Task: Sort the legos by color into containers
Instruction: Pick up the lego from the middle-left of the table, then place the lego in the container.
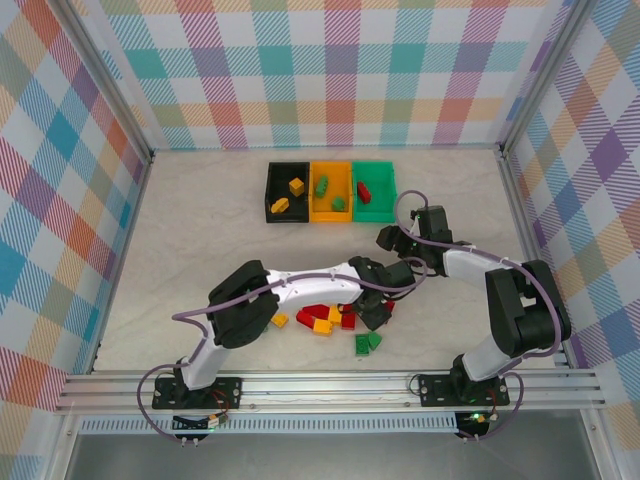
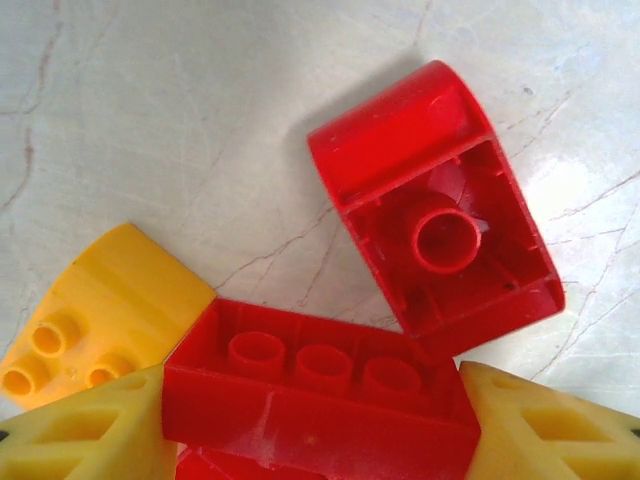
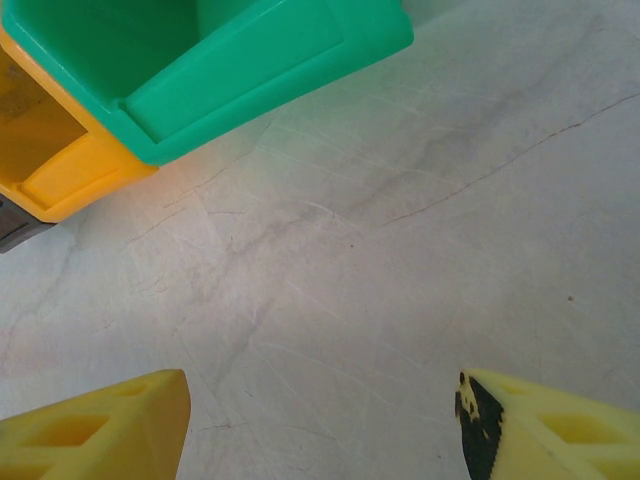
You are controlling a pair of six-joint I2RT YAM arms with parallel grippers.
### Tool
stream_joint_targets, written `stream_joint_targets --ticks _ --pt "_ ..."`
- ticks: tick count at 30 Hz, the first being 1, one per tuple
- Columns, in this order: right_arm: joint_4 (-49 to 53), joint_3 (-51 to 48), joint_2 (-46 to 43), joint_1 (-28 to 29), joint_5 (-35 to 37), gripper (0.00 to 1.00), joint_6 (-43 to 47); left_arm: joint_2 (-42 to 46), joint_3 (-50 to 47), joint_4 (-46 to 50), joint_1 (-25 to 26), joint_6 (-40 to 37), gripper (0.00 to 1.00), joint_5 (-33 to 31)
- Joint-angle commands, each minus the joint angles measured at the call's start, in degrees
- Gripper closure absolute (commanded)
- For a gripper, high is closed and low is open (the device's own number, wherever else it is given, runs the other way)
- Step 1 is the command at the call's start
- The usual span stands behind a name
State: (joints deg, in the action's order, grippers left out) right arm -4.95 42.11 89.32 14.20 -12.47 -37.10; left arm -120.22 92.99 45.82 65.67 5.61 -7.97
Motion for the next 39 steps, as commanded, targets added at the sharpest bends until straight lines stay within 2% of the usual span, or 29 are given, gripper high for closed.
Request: stream_joint_targets --ticks 1,8,15,19,26,35,36,39 --pt "-0.2 0.5 -1.2 -0.4 -0.2 0.29 0.2 7.1 -2.4 -4.3 -3.5 2.9 0.40 1.7" --pt "-0.5 0.4 -1.3 -0.4 -0.3 0.29 -0.1 14.2 -3.8 -10.9 -10.4 7.9 0.41 0.6" --pt "-0.4 0.3 -1.1 -0.4 0.0 0.29 0.1 13.0 2.2 -14.0 -17.4 13.4 0.43 2.6" --pt "-0.4 0.3 -1.2 -0.5 0.0 0.29 0.0 9.3 7.9 -12.3 -18.1 13.3 0.43 3.8" --pt "-1.5 0.1 -0.4 -0.5 -0.9 0.29 -0.9 2.7 19.3 -7.8 -20.4 12.9 0.44 1.5" --pt "-1.8 0.7 1.5 -0.5 -1.4 0.29 -1.2 -11.6 37.4 -11.5 -24.0 14.0 0.44 0.2" --pt "-1.9 0.6 1.4 -0.5 -1.5 0.29 -1.2 -14.0 40.2 -11.2 -24.4 14.7 0.42 0.4" --pt "-1.9 0.7 1.4 -0.5 -1.2 0.29 -1.1 -18.4 45.7 -10.6 -25.4 16.6 0.28 1.8"
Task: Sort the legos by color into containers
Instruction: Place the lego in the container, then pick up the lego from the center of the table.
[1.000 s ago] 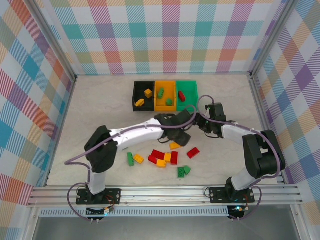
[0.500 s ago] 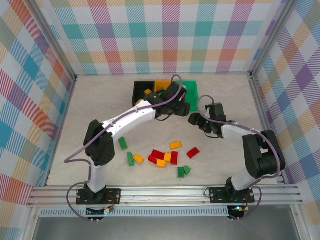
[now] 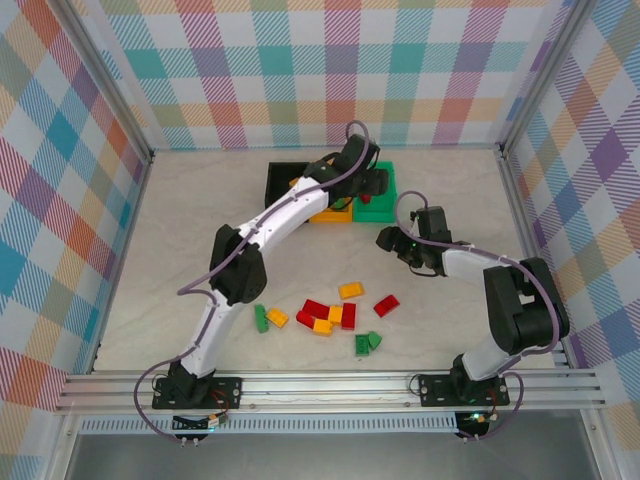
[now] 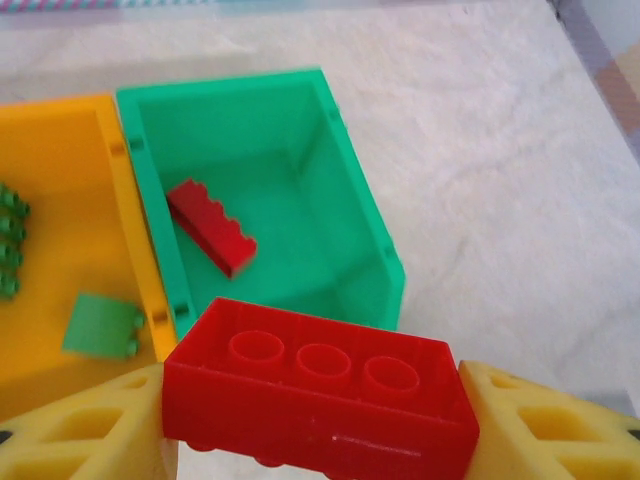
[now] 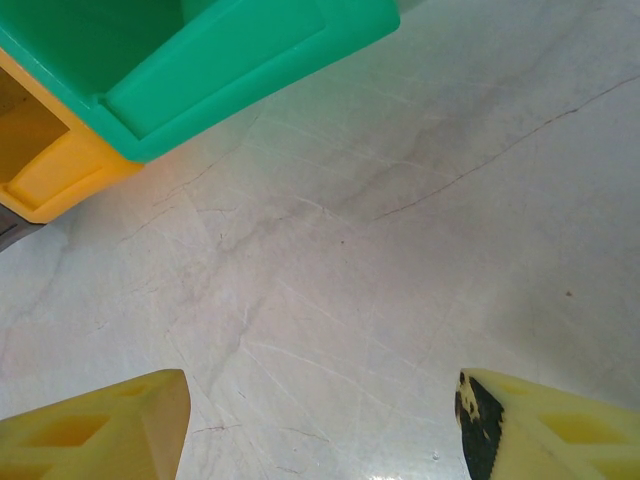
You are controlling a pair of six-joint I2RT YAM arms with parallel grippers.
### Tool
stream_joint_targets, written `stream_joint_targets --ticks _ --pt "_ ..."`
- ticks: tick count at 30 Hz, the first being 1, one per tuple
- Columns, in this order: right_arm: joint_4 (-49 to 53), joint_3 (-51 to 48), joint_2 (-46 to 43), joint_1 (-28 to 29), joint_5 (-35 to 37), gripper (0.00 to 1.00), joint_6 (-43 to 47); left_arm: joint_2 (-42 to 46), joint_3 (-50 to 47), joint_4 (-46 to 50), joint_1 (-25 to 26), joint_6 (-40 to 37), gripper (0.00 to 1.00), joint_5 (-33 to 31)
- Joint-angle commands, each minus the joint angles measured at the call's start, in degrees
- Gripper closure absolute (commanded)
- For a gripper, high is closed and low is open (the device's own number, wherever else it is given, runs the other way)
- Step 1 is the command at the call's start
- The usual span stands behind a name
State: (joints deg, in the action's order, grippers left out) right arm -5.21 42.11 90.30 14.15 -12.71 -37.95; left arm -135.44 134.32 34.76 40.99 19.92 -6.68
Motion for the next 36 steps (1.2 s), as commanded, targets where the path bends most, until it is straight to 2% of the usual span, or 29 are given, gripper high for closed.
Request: stream_joint_targets --ticks 1,4,6,8,17,23,27,30,36 --pt "-1.5 0.8 0.5 -0.4 -0.9 0.29 -0.2 -4.0 5.4 0.9 -0.8 3.0 0.25 1.4" --pt "-1.5 0.8 0.2 -0.4 -1.3 0.29 -0.1 -3.0 3.6 0.6 -0.8 3.5 0.24 3.2" --pt "-1.6 0.7 0.4 -0.5 -1.2 0.29 -0.4 0.0 -1.3 -1.0 -0.6 3.5 0.23 3.2" --pt "-1.6 1.0 0.7 -0.4 -1.7 0.29 -0.4 4.3 -8.5 -3.5 -0.5 3.3 0.17 3.4" --pt "-2.5 0.8 1.5 -0.4 -3.8 0.29 -1.6 24.7 -41.8 -11.7 1.7 1.8 0.18 5.8" --pt "-3.0 0.8 2.2 -0.4 -4.5 0.29 -2.1 31.6 -55.0 -11.1 3.9 0.8 0.19 6.9" --pt "-3.1 1.0 2.9 -0.4 -4.5 0.29 -2.0 32.7 -58.4 -10.0 7.1 -2.1 0.19 7.1" --pt "-3.2 1.1 3.6 -0.4 -4.7 0.29 -2.1 31.4 -58.0 -6.7 9.6 -4.7 0.19 4.7" --pt "-3.2 1.3 4.1 -0.4 -4.8 0.29 -2.1 27.5 -54.9 -1.4 13.3 -11.9 0.19 5.6"
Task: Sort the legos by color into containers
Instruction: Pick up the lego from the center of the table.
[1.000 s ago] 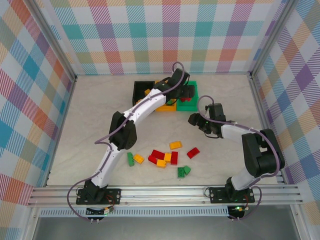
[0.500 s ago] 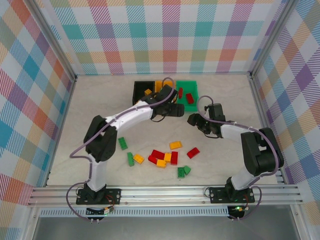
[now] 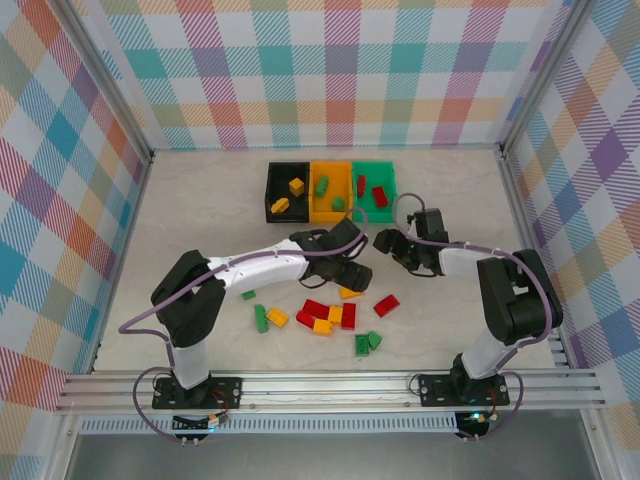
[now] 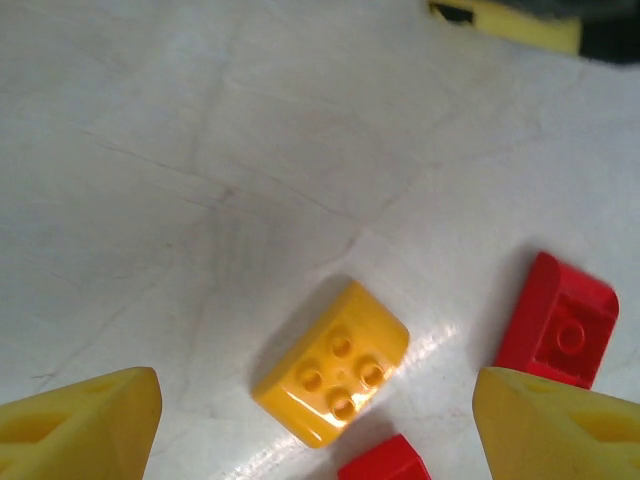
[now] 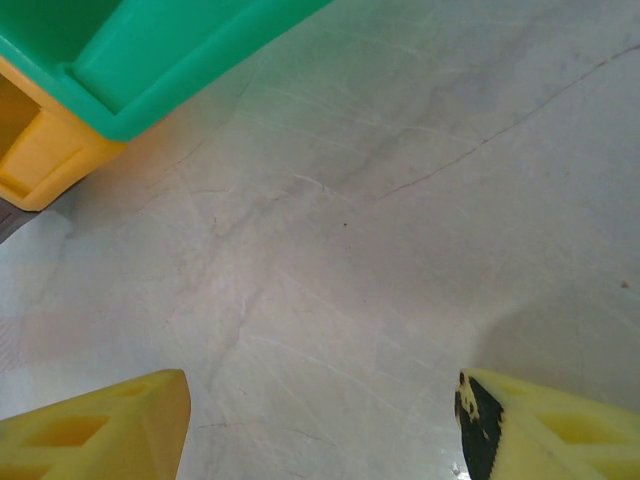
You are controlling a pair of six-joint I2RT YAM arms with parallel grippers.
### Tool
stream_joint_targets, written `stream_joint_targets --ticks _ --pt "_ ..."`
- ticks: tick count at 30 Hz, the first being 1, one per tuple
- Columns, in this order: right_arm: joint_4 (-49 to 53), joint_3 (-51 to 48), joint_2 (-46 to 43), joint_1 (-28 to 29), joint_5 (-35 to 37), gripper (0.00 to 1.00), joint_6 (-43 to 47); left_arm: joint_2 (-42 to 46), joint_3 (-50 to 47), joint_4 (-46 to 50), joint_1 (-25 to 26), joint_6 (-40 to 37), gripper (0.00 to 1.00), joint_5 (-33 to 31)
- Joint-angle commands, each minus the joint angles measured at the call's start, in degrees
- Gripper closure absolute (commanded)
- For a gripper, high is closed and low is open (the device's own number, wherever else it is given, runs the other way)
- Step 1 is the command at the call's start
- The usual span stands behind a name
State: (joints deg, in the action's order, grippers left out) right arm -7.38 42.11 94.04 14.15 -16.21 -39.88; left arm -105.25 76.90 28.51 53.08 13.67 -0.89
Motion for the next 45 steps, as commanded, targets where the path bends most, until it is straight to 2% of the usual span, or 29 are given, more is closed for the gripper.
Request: stream_joint_targets --ticks 1,6,12,23,29,35,42,45 --pt "-1.1 1.3 0.4 -0.4 -1.4 0.29 -0.2 -3.8 3.9 6.6 1.8 -6.7 0.19 -0.9" --pt "-1.1 1.4 0.5 -0.4 -1.7 0.29 -0.4 -9.5 9.3 13.9 3.9 -10.4 0.19 -6.1" --pt "-1.2 1.3 0.5 -0.4 -2.0 0.29 -0.6 -12.0 11.8 16.7 4.2 -13.2 0.19 -8.5" --pt "-0.7 1.5 0.3 -0.4 -1.3 0.29 0.1 -17.1 16.9 19.3 4.1 -16.6 0.27 -5.8" --pt "-0.6 1.4 0.1 -0.4 -1.3 0.29 0.0 -18.4 17.5 19.1 3.3 -16.9 0.41 -3.7" --pt "-0.7 1.3 -0.3 -0.3 -1.3 0.29 0.0 -18.2 16.8 18.2 3.0 -15.8 0.64 -1.9" --pt "-0.5 1.2 -0.6 -0.4 -1.3 0.29 0.0 -15.0 14.0 15.1 2.7 -13.9 0.72 -5.2" --pt "-0.5 1.2 -0.7 -0.4 -1.4 0.29 0.0 -13.0 12.5 13.1 1.7 -12.5 0.75 -4.7"
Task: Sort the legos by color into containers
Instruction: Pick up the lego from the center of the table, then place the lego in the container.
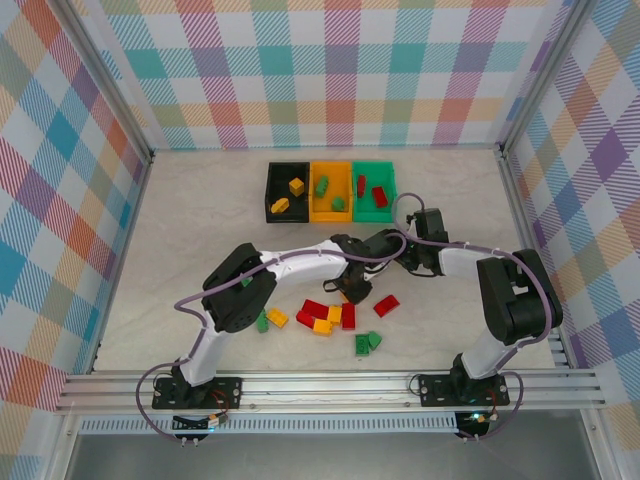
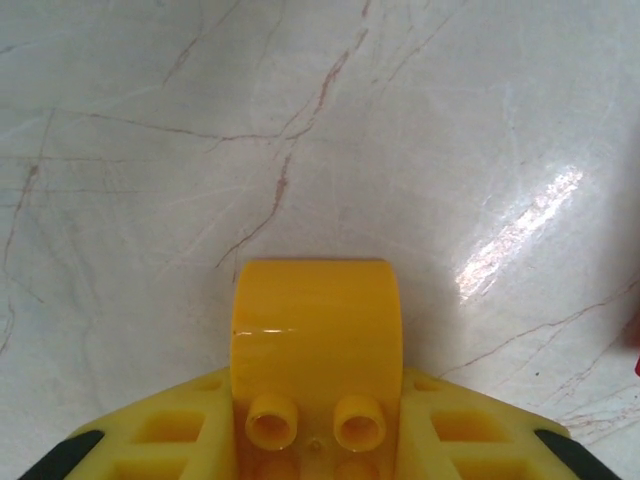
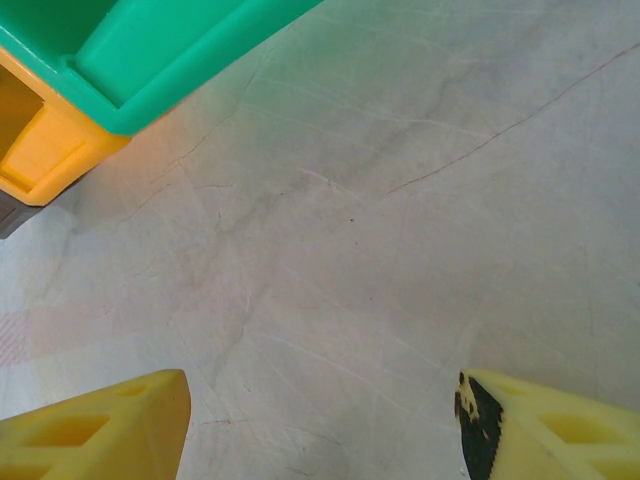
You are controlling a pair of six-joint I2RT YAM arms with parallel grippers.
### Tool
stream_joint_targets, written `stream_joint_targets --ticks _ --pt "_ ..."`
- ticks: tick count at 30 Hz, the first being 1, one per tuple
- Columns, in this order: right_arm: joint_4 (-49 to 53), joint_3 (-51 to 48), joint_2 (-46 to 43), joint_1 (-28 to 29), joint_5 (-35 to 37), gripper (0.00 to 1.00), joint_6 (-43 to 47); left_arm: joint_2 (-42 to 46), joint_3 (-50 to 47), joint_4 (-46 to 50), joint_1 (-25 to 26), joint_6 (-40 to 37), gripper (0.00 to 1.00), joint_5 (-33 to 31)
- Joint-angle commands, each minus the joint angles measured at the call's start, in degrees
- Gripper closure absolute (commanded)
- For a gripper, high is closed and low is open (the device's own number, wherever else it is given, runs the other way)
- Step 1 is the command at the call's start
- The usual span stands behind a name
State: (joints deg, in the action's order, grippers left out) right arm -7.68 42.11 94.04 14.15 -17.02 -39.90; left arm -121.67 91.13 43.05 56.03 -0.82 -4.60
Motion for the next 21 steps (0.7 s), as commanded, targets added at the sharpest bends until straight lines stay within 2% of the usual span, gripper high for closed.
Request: stream_joint_targets --ticks 1,9,14,17,21 --pt "-0.2 1.3 -0.8 -0.4 -0.6 0.29 -0.1 4.0 -2.1 -1.9 -1.6 2.7 0.75 -0.9" --pt "-0.1 1.4 -0.4 -0.4 -0.7 0.29 0.0 12.6 -7.2 -8.2 -7.2 9.0 0.74 -1.9" --pt "-0.2 1.4 -0.4 -0.4 -0.4 0.29 0.1 18.9 -9.0 -10.7 -14.3 14.0 0.75 -3.1" --pt "-0.1 1.5 -0.1 -0.4 -0.5 0.29 0.2 19.5 -6.6 -8.1 -17.6 16.5 0.76 -8.2" --pt "-0.1 1.6 0.3 -0.4 -0.3 0.29 0.2 17.4 -1.6 -6.7 -21.7 16.7 0.78 -7.7"
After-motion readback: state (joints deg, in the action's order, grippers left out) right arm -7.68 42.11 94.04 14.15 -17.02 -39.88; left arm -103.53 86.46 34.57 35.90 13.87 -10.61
